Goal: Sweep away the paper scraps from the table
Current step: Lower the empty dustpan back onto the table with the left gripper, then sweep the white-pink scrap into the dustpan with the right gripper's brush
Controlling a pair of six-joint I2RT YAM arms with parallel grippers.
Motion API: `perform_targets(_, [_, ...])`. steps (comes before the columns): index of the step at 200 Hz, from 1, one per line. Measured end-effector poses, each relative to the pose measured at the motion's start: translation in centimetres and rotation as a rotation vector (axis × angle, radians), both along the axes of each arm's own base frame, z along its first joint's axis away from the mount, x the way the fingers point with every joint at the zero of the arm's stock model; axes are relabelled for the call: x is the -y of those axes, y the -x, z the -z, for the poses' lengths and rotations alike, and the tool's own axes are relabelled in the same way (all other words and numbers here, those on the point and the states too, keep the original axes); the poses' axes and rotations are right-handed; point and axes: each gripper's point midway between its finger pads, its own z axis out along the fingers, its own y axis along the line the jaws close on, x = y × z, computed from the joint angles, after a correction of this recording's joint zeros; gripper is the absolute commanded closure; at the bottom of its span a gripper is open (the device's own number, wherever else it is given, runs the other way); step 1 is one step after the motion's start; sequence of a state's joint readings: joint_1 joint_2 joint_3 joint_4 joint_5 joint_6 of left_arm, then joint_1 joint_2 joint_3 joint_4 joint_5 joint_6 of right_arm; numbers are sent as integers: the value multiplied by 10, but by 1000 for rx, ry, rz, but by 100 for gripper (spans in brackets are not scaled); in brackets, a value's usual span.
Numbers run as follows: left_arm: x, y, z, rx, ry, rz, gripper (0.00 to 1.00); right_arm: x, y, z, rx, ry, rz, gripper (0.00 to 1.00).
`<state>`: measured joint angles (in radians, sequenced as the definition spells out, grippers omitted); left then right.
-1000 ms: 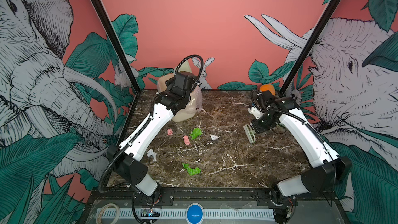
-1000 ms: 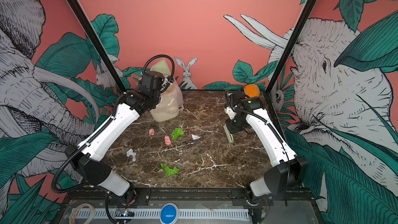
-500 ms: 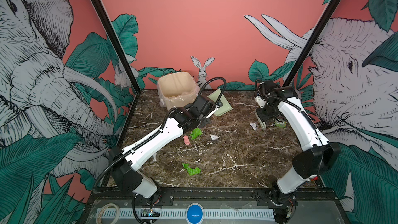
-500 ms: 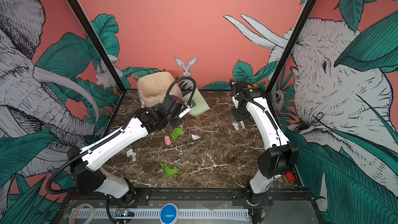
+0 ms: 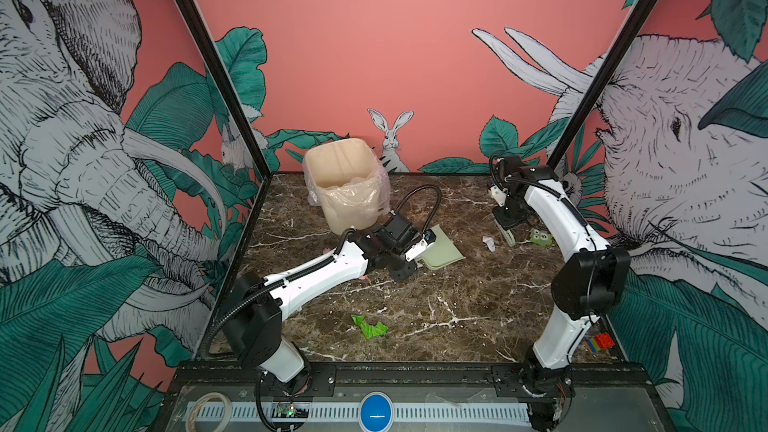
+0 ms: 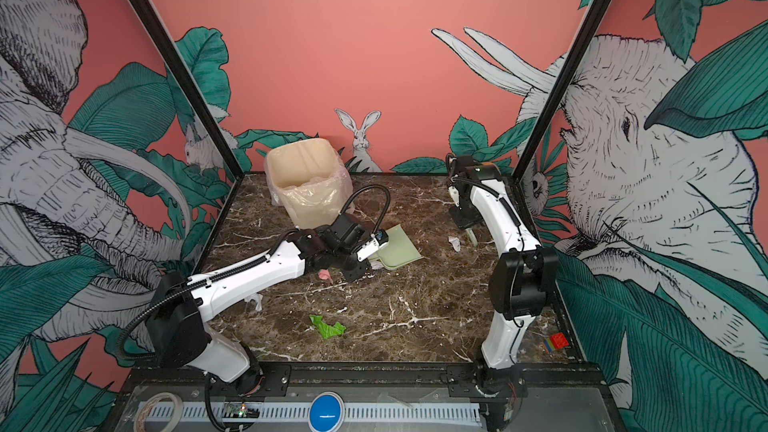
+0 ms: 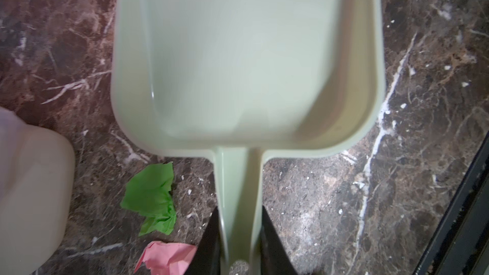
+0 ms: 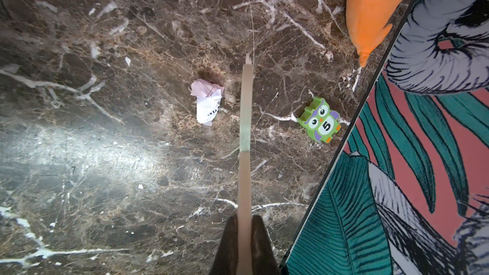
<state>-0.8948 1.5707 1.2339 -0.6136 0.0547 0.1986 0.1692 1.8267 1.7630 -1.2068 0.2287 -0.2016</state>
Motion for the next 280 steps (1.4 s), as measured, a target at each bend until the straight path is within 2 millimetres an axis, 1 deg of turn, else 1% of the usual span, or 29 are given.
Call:
perform_targets(34, [13, 12, 24, -44, -33, 45, 96, 0, -3, 19, -28, 13, -21, 100])
perform_targets(61, [20, 18, 39, -63, -58, 66, 95, -1, -2, 31, -51, 9, -34, 100])
perform_targets(104, [26, 24, 48, -76, -57, 84, 96, -10, 2, 39, -69, -9, -63, 100])
perform_targets(141, [30, 28, 56, -90, -63, 94, 96, -30, 14, 47, -100, -14, -119, 100])
perform_targets(172, [30, 33, 64, -102, -79, 101, 96, -48, 27, 43, -109, -32, -163, 100])
perform_targets(192, [29, 35, 68, -103, -91, 101, 96, -60, 36, 34, -107, -55, -186, 100])
perform_targets(218, [29, 38, 74, -93, -118, 105, 97, -69, 47, 24, -103, -85, -196, 100])
perform_targets(236, [28, 38, 79, -87, -139, 101, 97, -66, 49, 15, -96, -79, -188, 100])
perform_targets(254, [27, 37, 84, -81, -155, 90, 97, -58, 45, 8, -80, -59, -169, 100])
perform_targets(265, [28, 35, 85, -77, -157, 82, 97, -52, 42, 6, -77, -44, -155, 100])
perform_targets(280, [28, 33, 86, -66, -158, 69, 97, -47, 38, 7, -82, -24, -143, 100])
